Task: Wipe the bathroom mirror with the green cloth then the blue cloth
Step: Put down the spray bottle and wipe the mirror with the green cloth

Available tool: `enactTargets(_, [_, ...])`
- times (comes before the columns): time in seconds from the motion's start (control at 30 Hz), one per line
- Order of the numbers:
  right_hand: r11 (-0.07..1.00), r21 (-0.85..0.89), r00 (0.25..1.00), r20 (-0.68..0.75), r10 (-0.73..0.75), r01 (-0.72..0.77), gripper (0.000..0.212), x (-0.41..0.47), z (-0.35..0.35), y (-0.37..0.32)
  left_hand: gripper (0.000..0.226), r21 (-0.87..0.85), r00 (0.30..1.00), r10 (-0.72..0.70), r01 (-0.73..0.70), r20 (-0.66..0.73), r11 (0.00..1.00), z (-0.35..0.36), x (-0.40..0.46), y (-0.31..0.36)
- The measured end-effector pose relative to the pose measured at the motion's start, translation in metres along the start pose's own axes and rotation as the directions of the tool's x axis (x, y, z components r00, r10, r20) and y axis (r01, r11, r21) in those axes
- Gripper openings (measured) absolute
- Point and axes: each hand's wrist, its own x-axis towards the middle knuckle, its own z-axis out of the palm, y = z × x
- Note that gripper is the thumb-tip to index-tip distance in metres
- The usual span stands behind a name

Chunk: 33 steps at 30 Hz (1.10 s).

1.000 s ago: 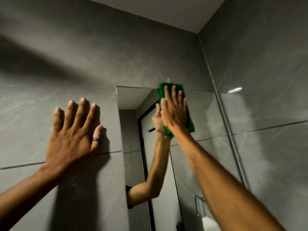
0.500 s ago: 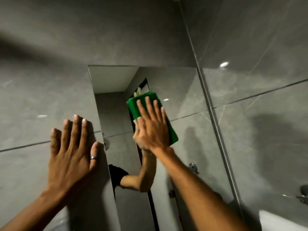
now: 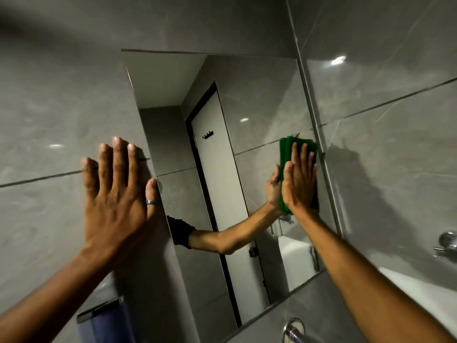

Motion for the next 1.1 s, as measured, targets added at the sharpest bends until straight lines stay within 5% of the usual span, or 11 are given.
enactTargets(0.3, [0.929,-0.032,0.926,0.093,-0.365,0.369,0.061,-0.156,0.040,-0.137,0.075,-0.068,0.993,-0.010,0.018,0.117,0.998,-0.016,0.001,0.002])
enactTargets(0.5, [0.866,-0.003,0.840,0.243,-0.485,0.500,0.058,-0.226,0.037,-0.106,0.077,-0.093,0.986,0.055,-0.040,0.157,0.995,-0.019,-0.013,-0.006])
enactTargets(0.8, [0.990,-0.028,0.983,0.122,-0.133,0.138,0.063,-0.157,0.008,0.034,0.078,-0.053,0.981,0.147,-0.141,0.125,0.989,-0.014,-0.034,-0.013])
enactTargets(0.93, [0.995,-0.071,0.993,0.103,-0.063,0.071,0.068,-0.124,-0.005,0.108,0.078,-0.040,0.983,0.155,-0.151,0.103,0.988,-0.008,-0.035,-0.013])
enactTargets(1.1, [0.977,0.032,0.977,-0.032,0.210,-0.209,0.061,-0.110,-0.009,0.144,0.079,-0.060,0.981,0.160,-0.154,0.114,0.986,-0.009,-0.034,-0.013])
